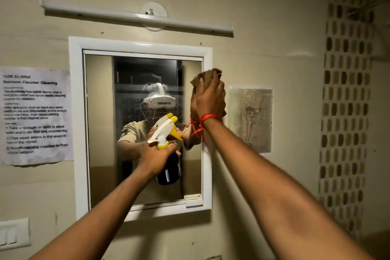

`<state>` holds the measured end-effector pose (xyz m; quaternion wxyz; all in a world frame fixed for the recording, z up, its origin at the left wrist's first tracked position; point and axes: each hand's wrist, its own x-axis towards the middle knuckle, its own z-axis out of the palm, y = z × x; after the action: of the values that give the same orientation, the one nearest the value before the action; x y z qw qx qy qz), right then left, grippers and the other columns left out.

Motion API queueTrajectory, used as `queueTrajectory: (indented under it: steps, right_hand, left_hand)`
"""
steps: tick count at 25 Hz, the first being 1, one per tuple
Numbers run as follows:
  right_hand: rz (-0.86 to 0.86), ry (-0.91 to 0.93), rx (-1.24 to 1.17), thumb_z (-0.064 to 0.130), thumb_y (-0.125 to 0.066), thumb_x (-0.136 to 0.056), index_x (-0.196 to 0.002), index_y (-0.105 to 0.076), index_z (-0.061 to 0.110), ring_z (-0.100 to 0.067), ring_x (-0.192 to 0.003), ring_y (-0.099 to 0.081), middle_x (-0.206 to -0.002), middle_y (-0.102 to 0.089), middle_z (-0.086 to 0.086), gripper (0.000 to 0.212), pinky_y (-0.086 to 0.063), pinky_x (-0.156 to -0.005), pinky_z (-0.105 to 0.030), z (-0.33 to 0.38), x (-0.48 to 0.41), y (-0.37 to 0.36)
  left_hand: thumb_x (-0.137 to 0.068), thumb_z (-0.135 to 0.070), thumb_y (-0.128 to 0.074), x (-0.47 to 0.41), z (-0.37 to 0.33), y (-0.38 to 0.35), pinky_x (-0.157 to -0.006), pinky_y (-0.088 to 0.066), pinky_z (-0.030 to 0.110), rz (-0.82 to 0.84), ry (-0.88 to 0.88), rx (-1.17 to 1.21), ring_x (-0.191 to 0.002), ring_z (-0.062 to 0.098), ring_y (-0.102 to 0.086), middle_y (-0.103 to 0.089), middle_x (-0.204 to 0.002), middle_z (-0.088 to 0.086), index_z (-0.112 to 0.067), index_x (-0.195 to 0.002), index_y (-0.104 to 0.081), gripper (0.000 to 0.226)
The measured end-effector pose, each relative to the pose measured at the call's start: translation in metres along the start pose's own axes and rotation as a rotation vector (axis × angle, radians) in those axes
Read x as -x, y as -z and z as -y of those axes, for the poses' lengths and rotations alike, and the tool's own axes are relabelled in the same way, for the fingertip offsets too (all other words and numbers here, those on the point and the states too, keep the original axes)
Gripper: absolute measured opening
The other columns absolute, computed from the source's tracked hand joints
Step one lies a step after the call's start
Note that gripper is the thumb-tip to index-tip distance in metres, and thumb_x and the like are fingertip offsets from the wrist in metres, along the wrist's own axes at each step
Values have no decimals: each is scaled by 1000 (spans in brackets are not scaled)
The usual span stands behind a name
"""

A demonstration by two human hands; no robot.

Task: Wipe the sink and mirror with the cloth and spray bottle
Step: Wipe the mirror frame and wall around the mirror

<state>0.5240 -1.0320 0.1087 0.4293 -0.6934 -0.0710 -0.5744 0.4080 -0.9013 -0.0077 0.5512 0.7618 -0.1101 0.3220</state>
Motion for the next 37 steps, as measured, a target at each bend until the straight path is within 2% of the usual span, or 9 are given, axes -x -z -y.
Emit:
queueTrajectory:
  steps: [3,10,17,20,22,23,26,30,37]
  right_hand:
    - [30,-24,-10,47,-46,-103,-149,-44,20,-37,-123,-57,-136,-56,-14,53,-49,-96,-45,38,-69,1]
    - [74,-17,-67,50,-43,-104,-143,-49,25,-35,-118,-63,-130,-64,-11,47,-50,-94,-38,25,-71,9]
    - [232,-145,-103,48,-48,-102,-143,-51,22,-34,-117,-64,-131,-67,-9,49,-53,-91,-38,-94,134,28]
    - [357,-278,-146,38,-52,-104,-147,-49,20,-30,-123,-62,-137,-64,-8,46,-47,-95,-28,-152,236,40]
    - [403,-352,-203,32,-54,-105,-145,-50,19,-27,-124,-62,-136,-65,-6,43,-43,-95,-20,-174,280,44]
    - [402,-392,-229,32,-54,-104,-143,-51,20,-26,-124,-62,-134,-65,-5,41,-43,-96,-20,-178,290,45]
    - [325,-421,-223,52,-47,-99,-142,-52,18,-24,-123,-63,-133,-65,-5,55,-43,-95,-21,-164,285,40]
    - [146,-271,-161,58,-38,-94,-144,-52,17,-26,-127,-59,-139,-61,-5,66,-46,-96,-28,-117,211,28]
    - [-49,43,-36,45,-49,-100,-147,-47,11,-33,-127,-57,-143,-58,-13,58,-45,-102,-43,-17,10,3]
  left_hand:
    - [-69,-23,-65,-12,-1,9,-88,-61,44,-26,1,6,-86,29,-76,-77,-94,17,-3,-103,-72,41]
    - [-67,-19,-65,-20,-3,20,-89,-60,49,-38,-28,-34,-90,35,-74,-77,-92,16,-6,-98,-73,35]
    - [-81,2,-63,10,9,3,-73,-59,22,51,4,-9,-76,0,-73,-75,-92,1,-11,-99,-73,24]
    - [-98,11,-44,42,-35,-23,-80,-51,16,106,-65,-69,-125,25,-63,-60,-132,34,14,-123,-62,31]
    - [-106,8,-21,68,-70,-18,-74,-40,15,52,18,-77,-152,45,-19,-17,-157,46,30,-145,-17,44]
    - [-106,9,-21,69,-79,-15,-73,-40,14,38,45,-44,-152,49,-16,-18,-155,47,31,-144,-16,44]
    - [-90,11,-53,26,1,-10,-73,-57,13,5,-15,-65,-119,52,-61,-71,-115,23,6,-113,-69,28]
    - [-83,-6,-66,3,5,10,-93,-60,50,10,-49,-15,-92,27,-76,-80,-104,2,-15,-105,-76,26]
    - [-85,6,-66,-17,-17,32,-69,-60,22,-31,-22,26,-72,19,-76,-79,-86,5,-6,-99,-76,21]
